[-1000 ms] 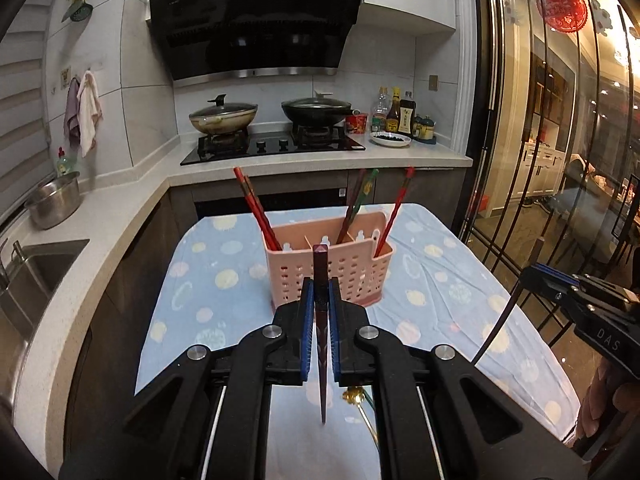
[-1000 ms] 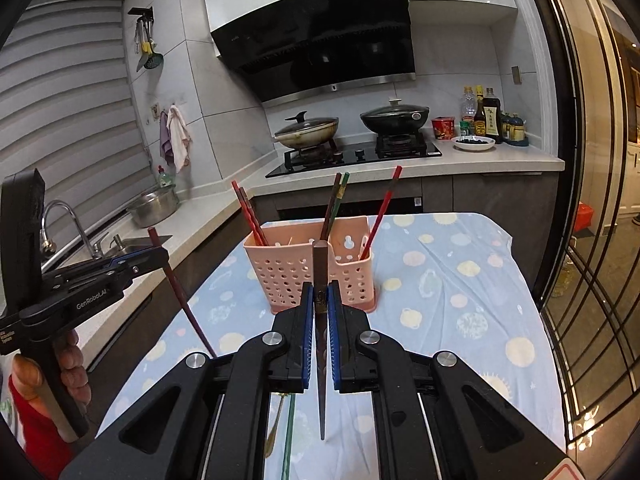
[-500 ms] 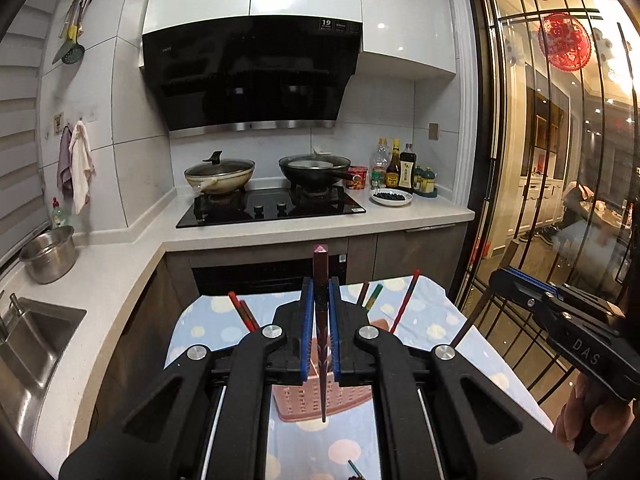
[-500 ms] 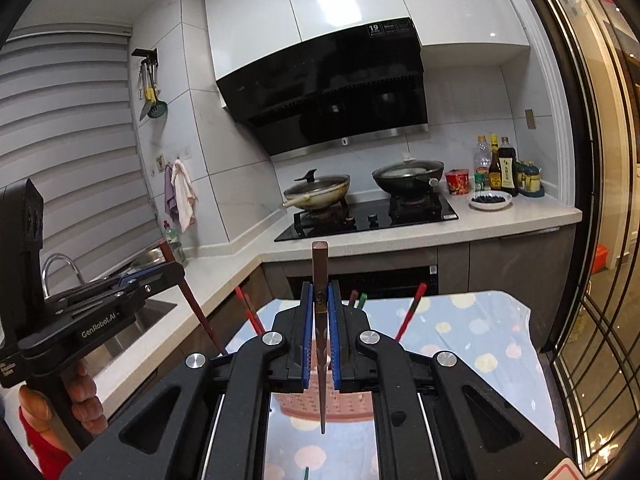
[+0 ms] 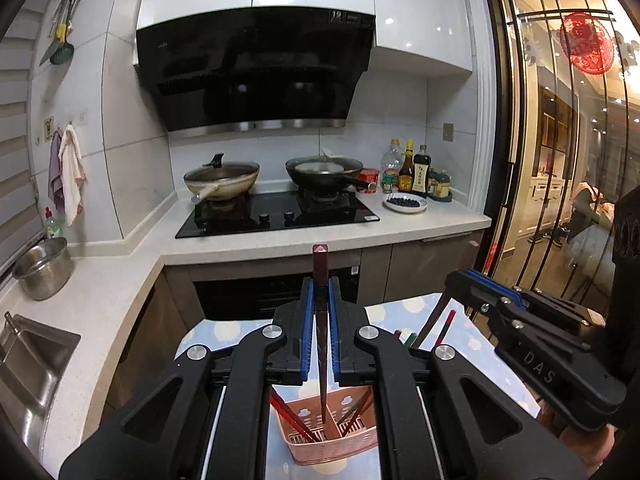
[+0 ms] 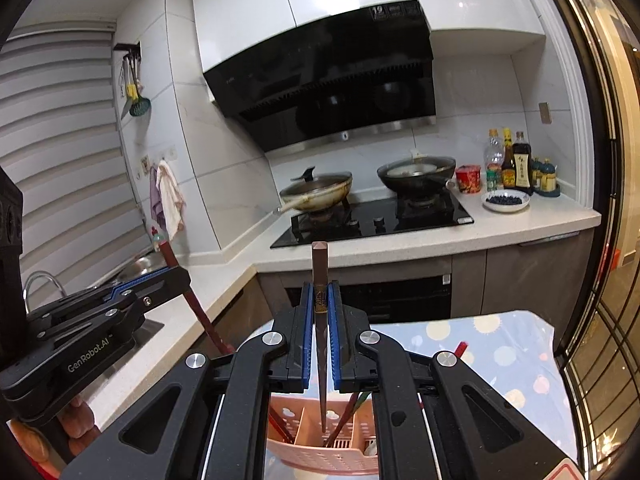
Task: Organize utensils
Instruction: 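Lift and carry both chopsticks over the pink holder with both tools, then open both tools to drop the chopsticks into the pink holder, then move both tools back toward the green chopstick and gold spoon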
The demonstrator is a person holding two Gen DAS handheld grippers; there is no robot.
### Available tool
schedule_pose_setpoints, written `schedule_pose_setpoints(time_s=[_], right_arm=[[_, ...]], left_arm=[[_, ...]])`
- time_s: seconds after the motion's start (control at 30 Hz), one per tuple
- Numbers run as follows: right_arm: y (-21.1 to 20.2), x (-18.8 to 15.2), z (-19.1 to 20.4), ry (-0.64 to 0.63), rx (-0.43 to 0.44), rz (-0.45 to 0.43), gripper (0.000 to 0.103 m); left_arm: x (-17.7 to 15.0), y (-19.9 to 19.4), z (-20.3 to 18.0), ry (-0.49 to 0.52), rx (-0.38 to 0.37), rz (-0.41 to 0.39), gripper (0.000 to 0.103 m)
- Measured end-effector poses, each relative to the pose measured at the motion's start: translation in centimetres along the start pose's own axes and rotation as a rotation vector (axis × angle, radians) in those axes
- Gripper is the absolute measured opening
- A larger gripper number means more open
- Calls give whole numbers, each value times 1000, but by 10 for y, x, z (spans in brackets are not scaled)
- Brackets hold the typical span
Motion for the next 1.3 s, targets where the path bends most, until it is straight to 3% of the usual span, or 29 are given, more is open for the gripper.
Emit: schedule_pose_setpoints(time_s=[0.27,0.57,0.63,0.7,0.73,1.3], right_arm=[[39,-38,0,6,-6,108,7],[52,-66,-10,24,-19,167,8],[49,-71,-13,30,-32,164,28],[42,-75,-17,42,-43,155,42],[38,-77,-18,45,-45,157,42],[-34,-117,-20,60,-52,160,44]], left_arm=[[-22,30,15,-35,-9,72,7],[-45,45,15,-72,-26,134,8],[-51,45,13,-74,-12,149,23],[-55,42,11,-74,25,141,62],[-57,40,10,-70,42,127,64],[-107,-1,-8,-78,21,174,64]])
Point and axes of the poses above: each gripper's, at about its wrist camera, not at the fingertips, and y roughly the way its jaws point, z to its left, x to its top, the point moved 4 cm from there along y, roughly the way its jaws point, and after that the axes turned 1 degree about x, right-handed, at the moved point
